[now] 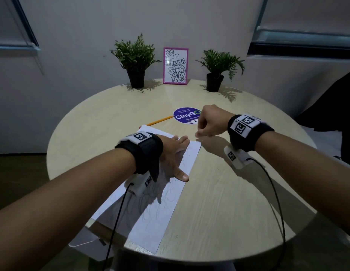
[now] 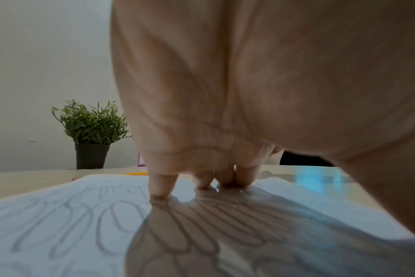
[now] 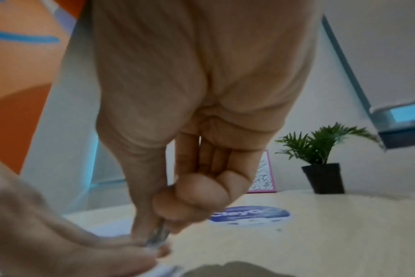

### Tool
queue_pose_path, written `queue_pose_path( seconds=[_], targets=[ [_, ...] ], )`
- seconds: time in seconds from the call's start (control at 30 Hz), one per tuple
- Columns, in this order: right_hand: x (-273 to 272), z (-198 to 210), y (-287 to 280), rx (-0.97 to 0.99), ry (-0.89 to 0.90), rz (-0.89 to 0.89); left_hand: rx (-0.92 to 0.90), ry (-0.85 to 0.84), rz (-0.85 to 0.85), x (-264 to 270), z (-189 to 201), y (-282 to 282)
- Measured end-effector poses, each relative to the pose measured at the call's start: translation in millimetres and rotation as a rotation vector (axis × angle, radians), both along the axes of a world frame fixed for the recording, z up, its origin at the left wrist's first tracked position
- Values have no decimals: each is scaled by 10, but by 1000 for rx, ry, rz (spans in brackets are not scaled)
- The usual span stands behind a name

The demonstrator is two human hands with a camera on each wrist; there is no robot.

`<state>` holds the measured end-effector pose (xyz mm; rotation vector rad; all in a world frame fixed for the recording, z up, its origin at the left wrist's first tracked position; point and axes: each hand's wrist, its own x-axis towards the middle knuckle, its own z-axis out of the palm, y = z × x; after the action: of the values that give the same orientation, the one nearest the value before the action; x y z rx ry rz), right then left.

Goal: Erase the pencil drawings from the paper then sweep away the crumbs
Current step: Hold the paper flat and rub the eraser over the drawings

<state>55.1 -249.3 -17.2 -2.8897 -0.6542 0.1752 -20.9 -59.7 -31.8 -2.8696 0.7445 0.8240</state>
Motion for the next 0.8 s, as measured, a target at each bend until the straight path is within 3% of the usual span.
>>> queue_pose_path(
  seconds=[0.17,0.43,0.53,0.63,0.8],
  targets=[
    [-319,-44,136,-3,226,192,-11,-17,-11,-15,10,-29],
    [-52,-90,-60,2,-76,31,2,16,-21,27,-1,14],
    [-221,-55,-125,115,17,168,-40,38,-51,45,-27,130],
    [-425,-93,-184,91,169,282,-33,5,-99,21,-51,237],
    [-676,-141,-302,11,139,323,-49,8,-76,3,-100,493]
  ],
)
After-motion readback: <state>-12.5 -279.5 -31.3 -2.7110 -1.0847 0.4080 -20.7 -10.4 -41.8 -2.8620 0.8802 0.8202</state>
